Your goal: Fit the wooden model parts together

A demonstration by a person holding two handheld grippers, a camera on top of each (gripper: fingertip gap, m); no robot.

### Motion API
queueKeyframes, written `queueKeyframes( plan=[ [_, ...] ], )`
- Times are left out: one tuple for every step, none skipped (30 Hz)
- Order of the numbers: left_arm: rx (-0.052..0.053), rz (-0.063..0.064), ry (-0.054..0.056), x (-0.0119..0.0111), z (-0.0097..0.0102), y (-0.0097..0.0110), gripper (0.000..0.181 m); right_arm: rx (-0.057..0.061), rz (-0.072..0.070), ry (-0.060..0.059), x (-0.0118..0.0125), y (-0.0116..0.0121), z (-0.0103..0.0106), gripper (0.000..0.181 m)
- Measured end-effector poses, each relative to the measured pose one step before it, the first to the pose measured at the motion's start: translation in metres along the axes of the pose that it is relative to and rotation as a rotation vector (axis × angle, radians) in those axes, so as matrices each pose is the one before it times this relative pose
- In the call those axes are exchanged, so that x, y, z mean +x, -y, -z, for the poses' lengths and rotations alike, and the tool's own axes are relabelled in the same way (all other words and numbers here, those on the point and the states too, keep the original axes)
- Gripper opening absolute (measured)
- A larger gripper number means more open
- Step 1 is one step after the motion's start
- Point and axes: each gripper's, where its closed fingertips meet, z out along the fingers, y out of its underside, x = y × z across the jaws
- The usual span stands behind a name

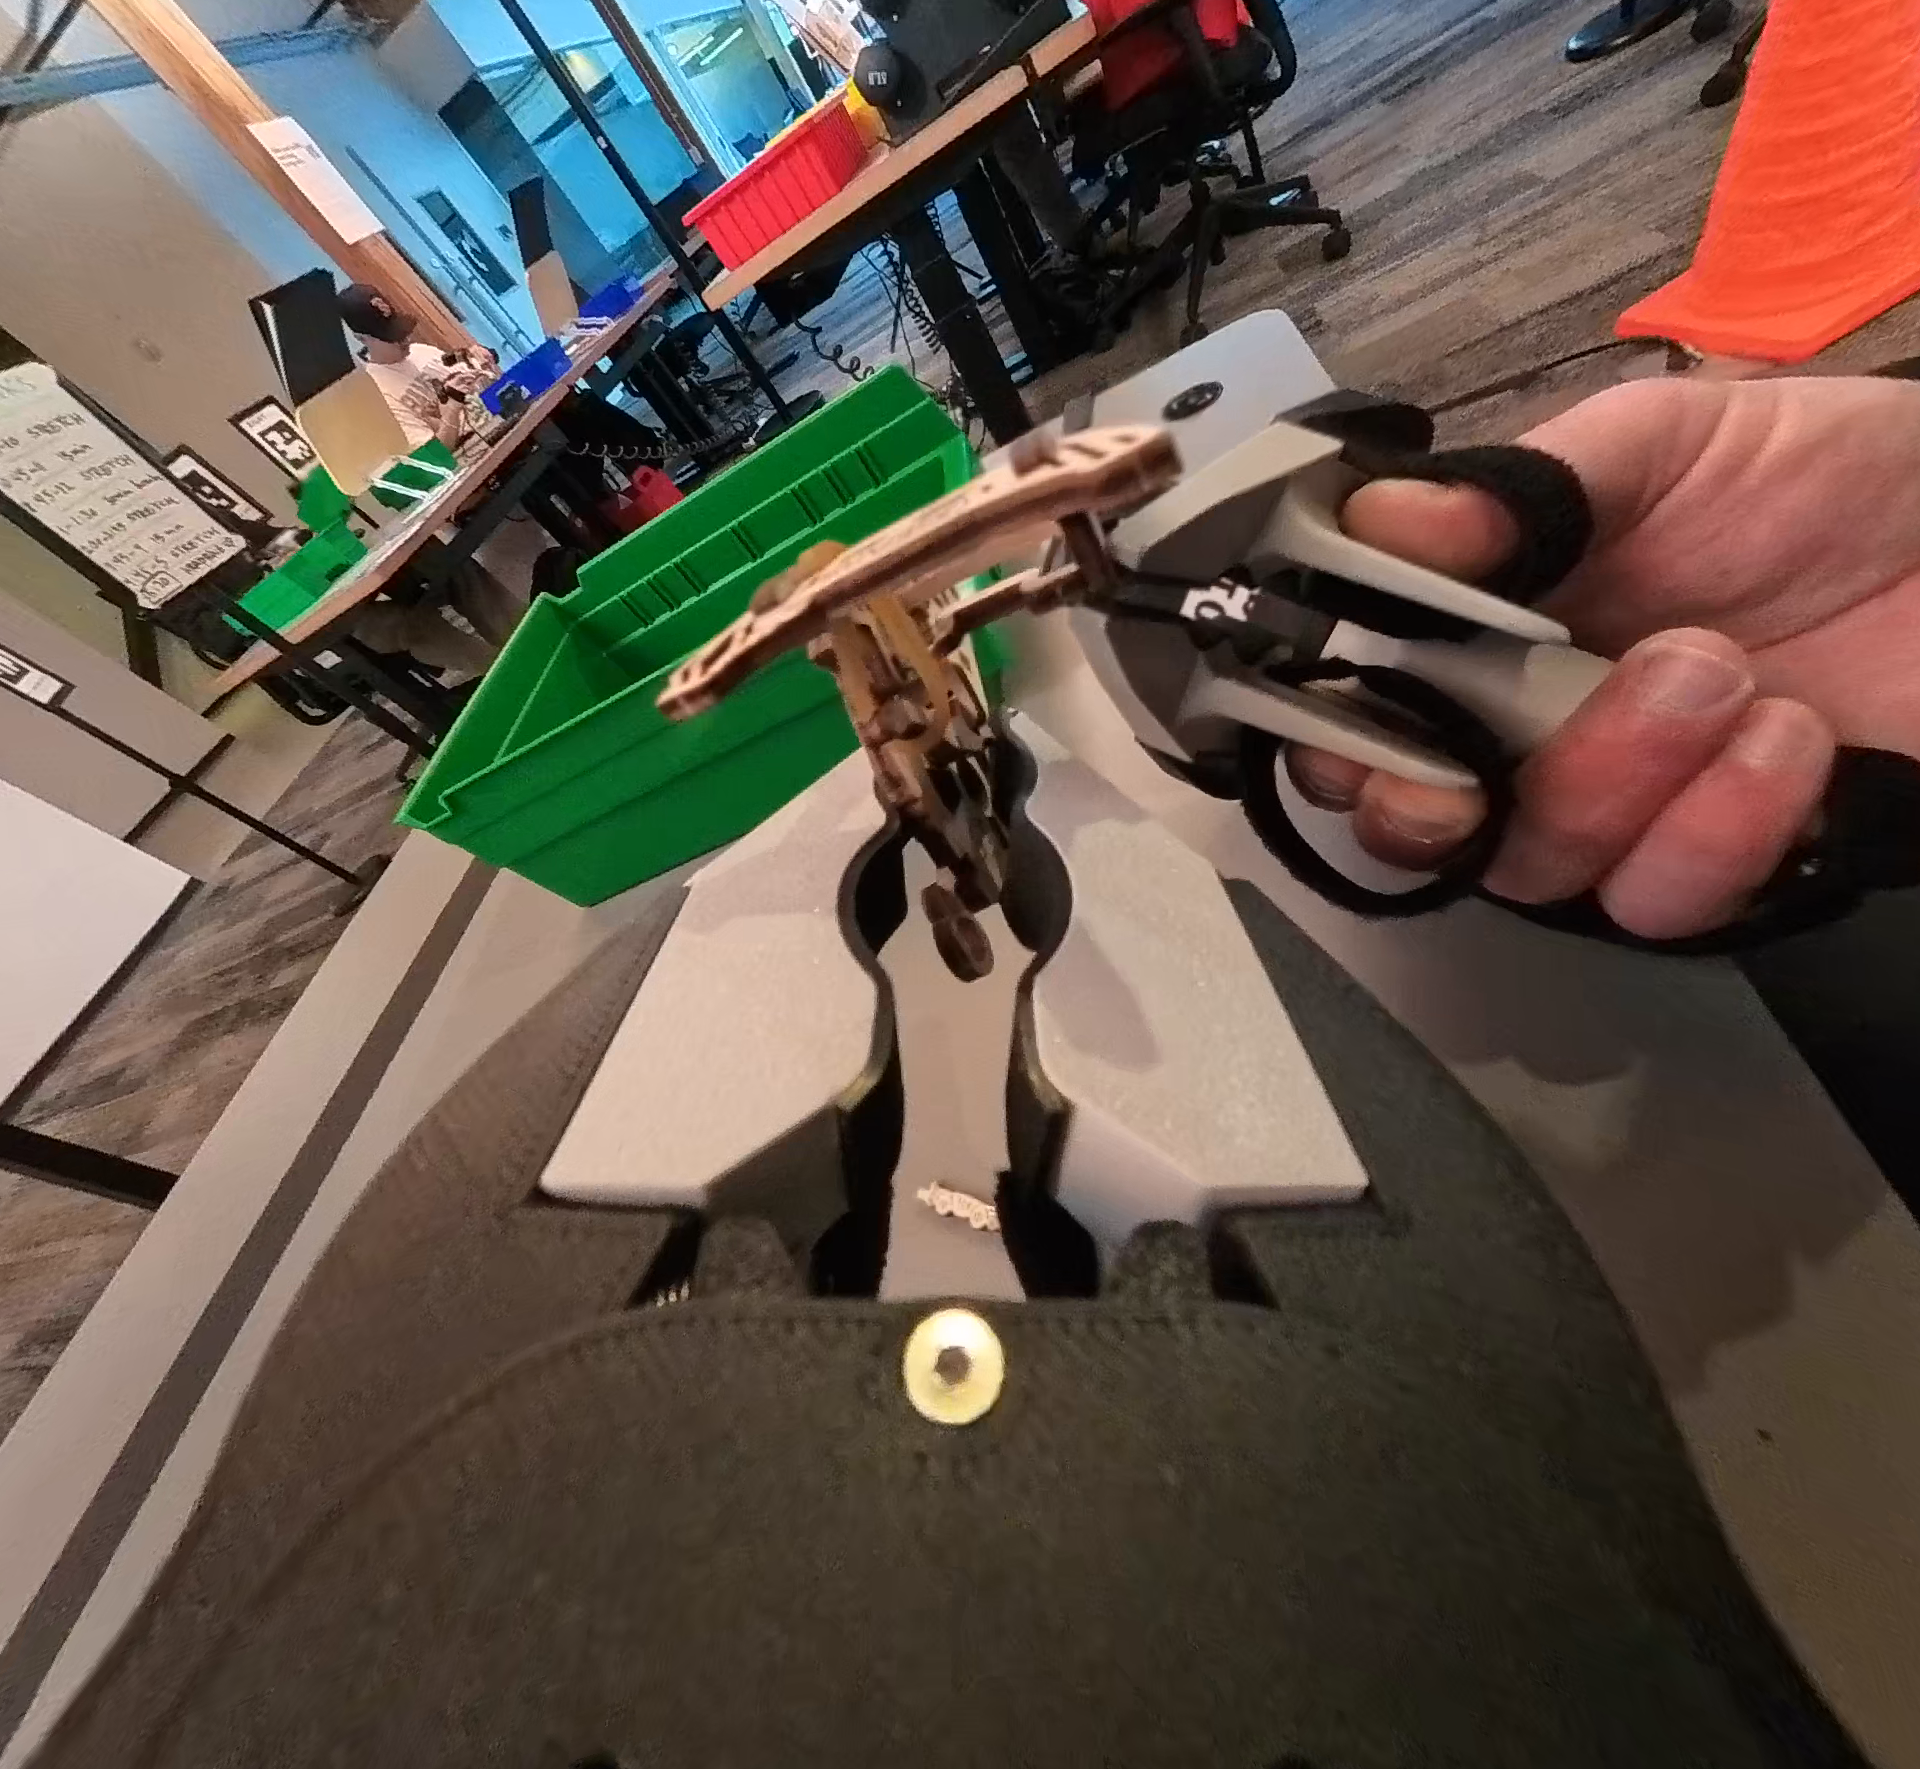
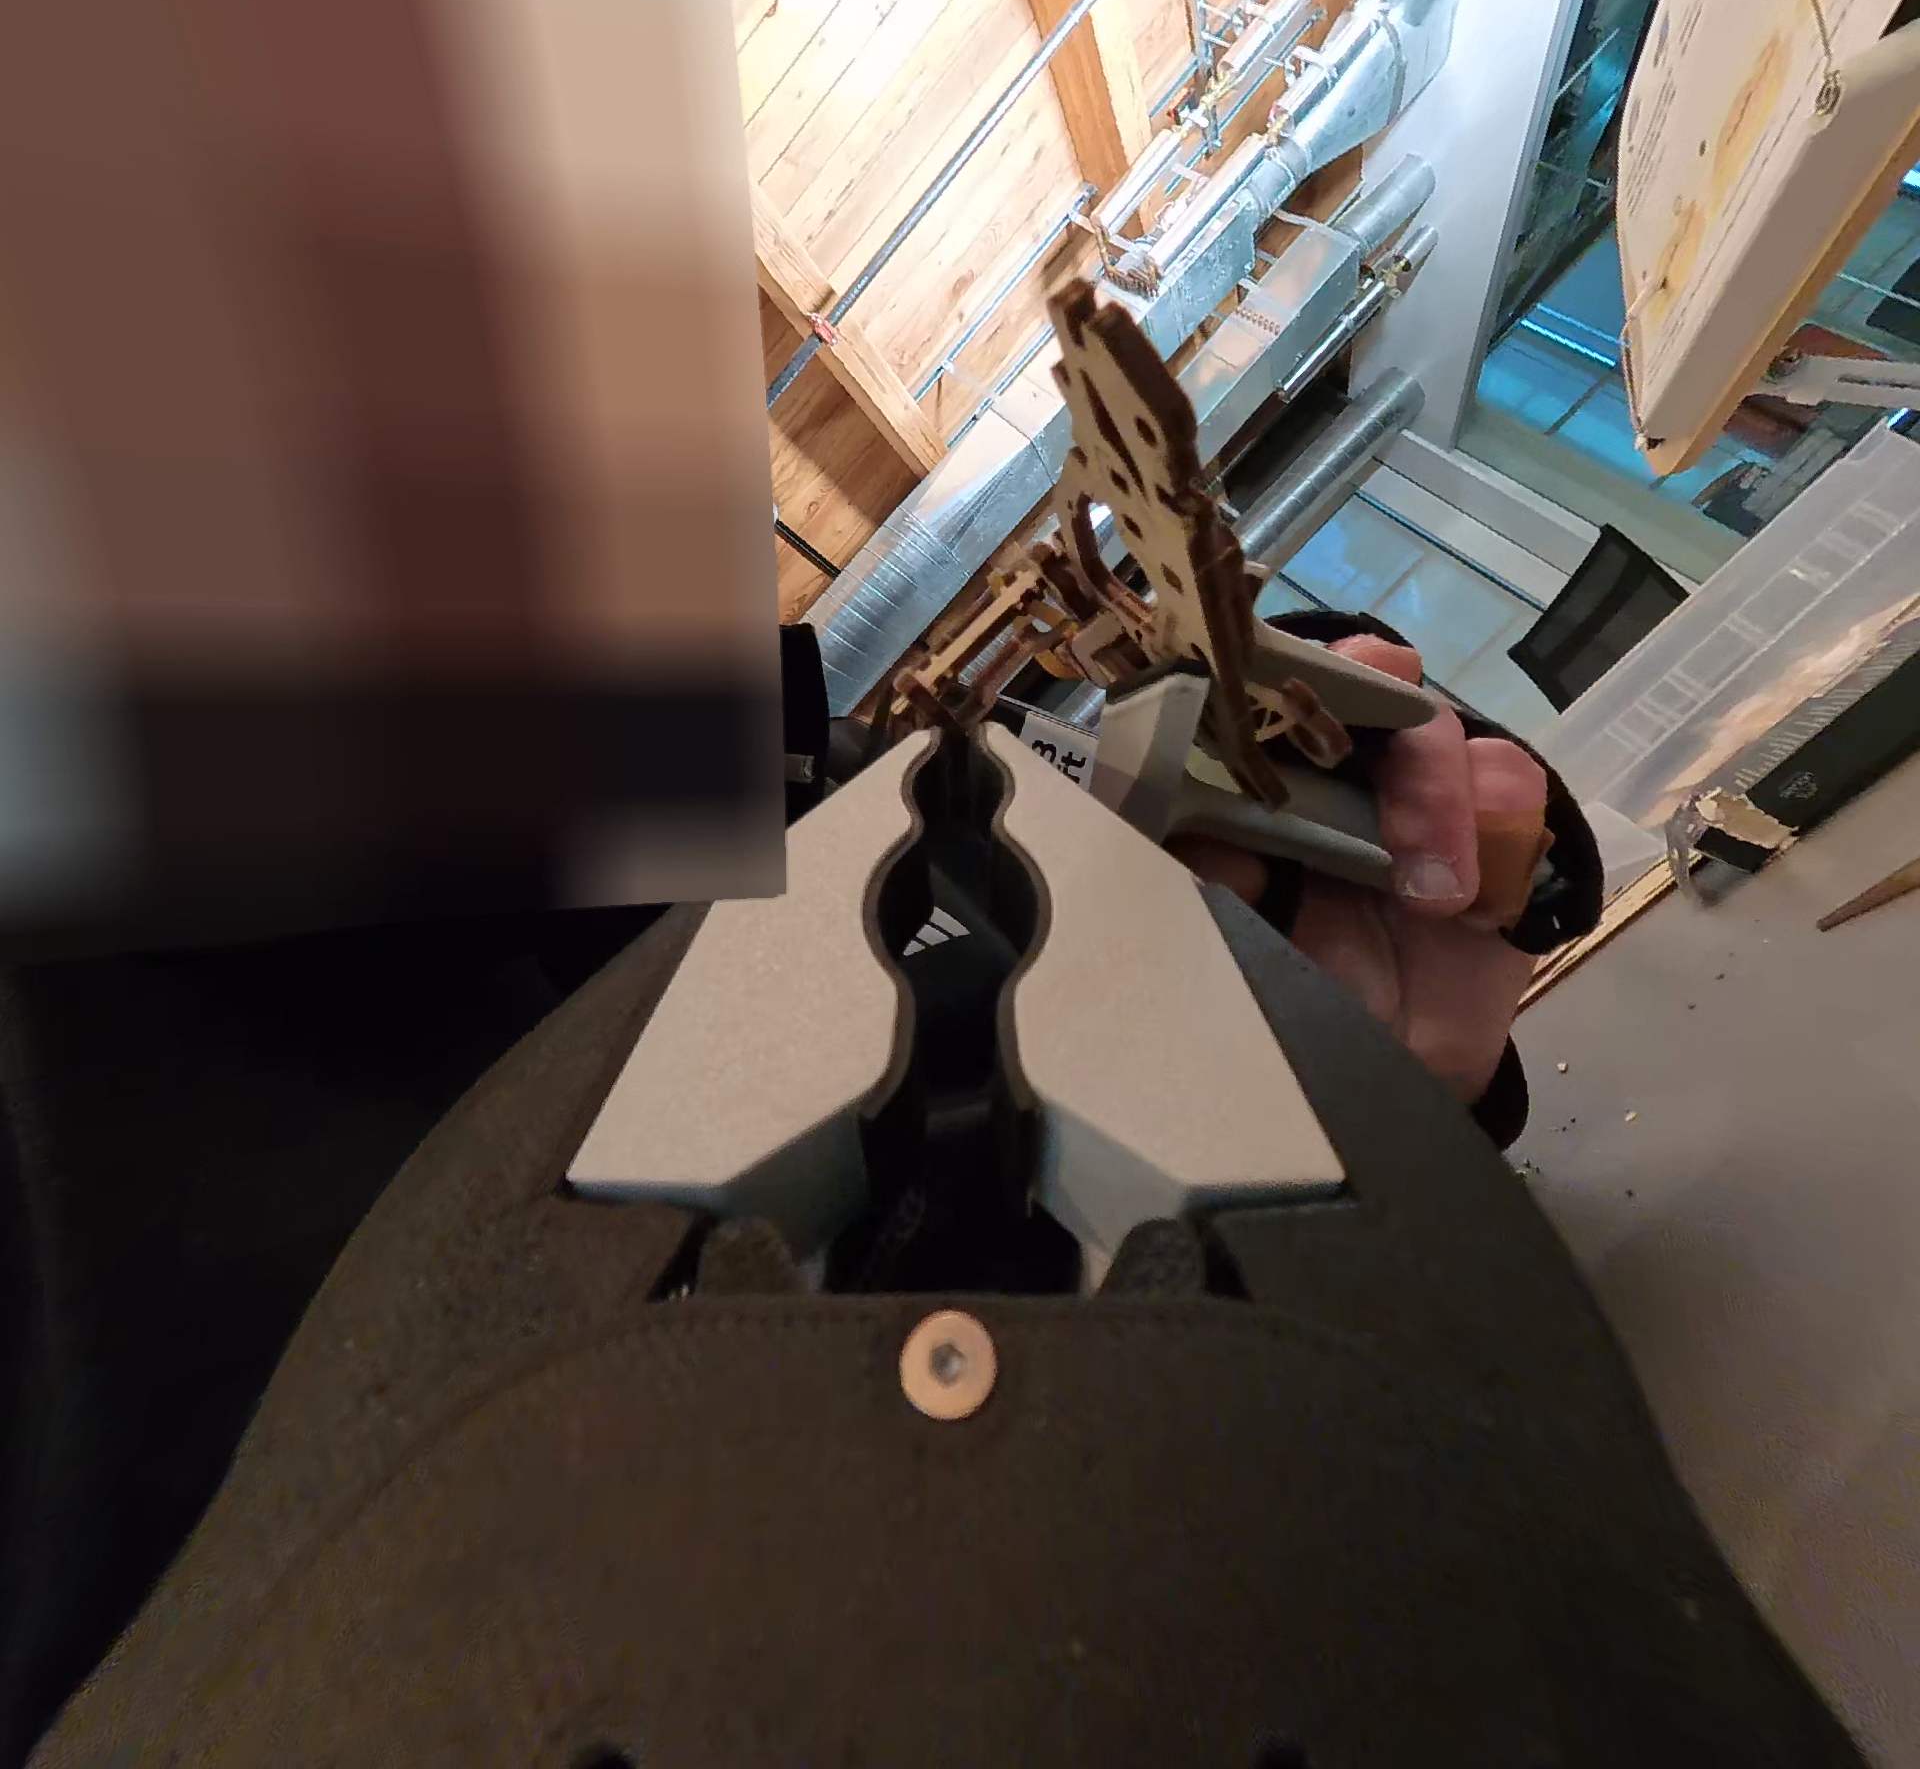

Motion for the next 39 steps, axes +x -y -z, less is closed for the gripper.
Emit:
queueKeyframes(
  plan=[
    [-0.0057,-0.0104,0.0008,0.00031,-0.00048,-0.00052,0.01,-0.0039,-0.0044,-0.0022,0.00018,-0.00018,0.00001,0.0],
    [-0.0043,-0.0056,0.0008,-0.00034,-0.00041,-0.0007,0.01,-0.0009,-0.0021,-0.0021,0.0011,-0.00012,-0.00035,0.0],
    [0.0004,0.0021,0.0001,-0.00082,0.00012,-0.00042,0.01,0.0052,-0.0031,-0.0008,0.0011,0.00046,-0.00028,0.0],
    [-0.003,-0.0017,0.0019,-0.00106,0.00022,-0.0007,0.01,0.0109,-0.0048,0.0036,0.00028,0.00173,0.00061,0.0],
    [-0.0071,-0.0112,0.0057,-0.00103,0.00014,-0.00104,0.01,0.0103,-0.0042,0.0034,-0.00027,0.00205,0.00121,0.0],
    [-0.0056,-0.0089,0.0014,-0.00025,-0.00008,-0.00127,0.01,0.0024,0.0008,-0.0022,-0.00009,0.00075,0.0011,0.0],
    [-0.0012,-0.0006,-0.0029,0.00036,-0.00032,-0.00067,0.01,0.0022,0.0002,-0.0019,-0.00002,0.00055,0.00104,0.0],
    [-0.0047,-0.003,-0.0001,0.00045,-0.00036,-0.00068,0.01,0.002,0.0016,-0.002,-0.00042,0.00044,0.00076,0.0],
    [-0.0102,-0.0147,0.0086,-0.00054,-0.0003,-0.0014,0.01,0.0014,0.0003,-0.0028,0.00025,0.00038,0.00068,0.0],
    [-0.0034,-0.0031,0.0006,-0.00011,-0.00014,-0.00085,0.01,0.0006,-0.0025,-0.0035,0.00082,0.00017,0.00053,0.0],
    [0.0033,0.0086,-0.0044,0.00001,0.00019,0.00005,0.01,0.0013,0.0003,-0.0019,0.00028,0.00018,0.00005,0.0],
    [-0.0059,-0.0043,0.0038,-0.00048,-0.0001,-0.00071,0.01,0.0026,0.0026,-0.0025,0.00053,0.00036,-0.00032,0.0],
    [-0.009,-0.0084,0.0046,-0.0002,-0.00042,-0.00114,0.01,0.0013,-0.0004,-0.0037,0.00102,0.00015,0.00027,0.0],
    [-0.0014,0.0024,-0.0012,0.00008,-0.00024,-0.00052,0.01,-0.0006,-0.003,-0.0024,0.00102,-0.00017,-0.0001,0.0],
    [-0.0004,0.0052,-0.003,0.0003,-0.00003,-0.00037,0.01,0.0008,-0.0002,-0.0025,0.00036,-0.00001,0.00002,0.0],
    [-0.0085,-0.0052,0.0041,-0.0005,-0.00025,-0.00127,0.01,0.0012,-0.0008,-0.0061,0.00098,-0.00013,0.00049,0.0],
    [-0.0034,-0.0041,0.0016,-0.00002,-0.00018,-0.00052,0.01,0.0006,-0.0025,-0.0052,0.00125,-0.00024,0.00045,0.0],
    [0.0059,-0.0014,-0.0148,0.00239,0.00011,0.00109,0.011,0.0035,0.0021,-0.0016,0.00091,0.00046,0.0001,0.0],
    [-0.0062,-0.0029,0.0071,-0.00006,-0.00022,-0.00015,0.011,0.0068,0.0042,-0.0035,0.00058,0.00151,0.00009,0.0],
    [-0.0082,-0.0077,0.0036,-0.00015,-0.00057,-0.00143,0.011,-0.0001,-0.0025,-0.0024,-0.00014,0.00083,0.00105,0.0],
    [0.0029,0.0026,-0.002,0.00026,-0.00023,-0.00087,0.011,-0.0062,-0.0007,-0.0019,0.00063,-0.0013,0.00002,0.0],
    [-0.0064,-0.0001,-0.0065,0.00153,-0.00061,-0.00101,0.011,-0.007,0.0058,-0.0058,0.00111,-0.00185,-0.00104,0.0],
    [-0.0095,-0.0124,0.0027,0.00099,-0.00071,-0.00059,0.011,-0.0036,0.0047,-0.0029,0.00052,-0.00062,-0.00031,0.0],
    [-0.0015,-0.0011,0.0005,0.00039,-0.00031,-0.00007,0.011,0.0008,-0.0052,0.006,-0.00061,0.00051,0.00042,0.0],
    [0.0002,0.0045,0.0021,-0.001,0.00013,-0.00037,0.011,0.0075,-0.0032,0.0016,-0.00017,0.00106,0.00096,0.0],
    [-0.0029,-0.0085,0.0071,-0.00161,0.00058,-0.00041,0.011,0.0096,0.001,-0.0053,0.00055,0.0014,0.0009,0.0],
    [0.001,-0.0085,0.0065,-0.00114,0.00048,0.00049,0.011,0.0015,-0.001,-0.0009,-0.00025,0.00084,0.00088,0.0],
    [-0.0006,-0.0006,-0.0013,-0.00023,0.00011,0.00027,0.011,0.0003,-0.0005,0.0023,-0.00028,0.00068,0.00003,0.0],
    [-0.0017,-0.002,0.0013,-0.00045,0.00008,-0.00019,0.011,0.0027,0.0005,-0.0011,-0.0004,0.00076,-0.00018,0.0],
    [-0.0055,-0.0158,0.005,-0.00049,-0.0001,-0.0009,0.011,0.0014,-0.0004,-0.0015,0.00023,0.00061,-0.00011,0.0],
    [-0.0036,-0.0146,0.0028,-0.00013,0.00005,-0.0002,0.011,-0.0018,-0.0002,0.0016,-0.00014,-0.0002,-0.00009,0.0],
    [-0.0038,-0.0097,0.0034,-0.00063,0.00012,-0.00019,0.011,0.0004,0.0006,-0.0006,-0.00008,-0.00006,0.00013,0.0],
    [-0.0033,-0.0045,0.0019,-0.00078,0.00001,-0.00081,0.011,0.0026,0.0008,-0.0049,0.00014,0.00037,0.00097,0.0],
    [-0.0005,-0.0028,-0.0035,0.00031,0.0003,-0.00028,0.011,0.0007,0.0023,-0.0041,0.00018,0.00039,0.00046,0.0],
    [-0.0034,-0.0115,0.0026,0.00033,0.00014,-0.00013,0.011,-0.0031,0.0037,-0.0023,-0.00016,-0.00019,0.00017,0.0],
    [-0.007,-0.0053,0.0011,-0.00006,-0.00027,-0.0014,0.011,-0.0009,0.0027,-0.005,0.00033,0.00016,0.00029,0.0],
    [0.0013,0.007,-0.007,0.00022,-0.00042,-0.00175,0.011,0.0025,0.0027,-0.0087,0.00097,0.00071,0.00055,0.0],
    [0.0012,0.006,-0.005,0.00019,0.00024,-0.00129,0.011,-0.0002,0.0111,-0.0099,0.00048,0.00071,0.00038,0.0],
    [-0.0039,-0.003,0.0004,0.00038,0.00006,-0.00088,0.011,-0.003,0.0142,-0.0114,0.00036,0.0005,0.00035,0.0]
  ],
)
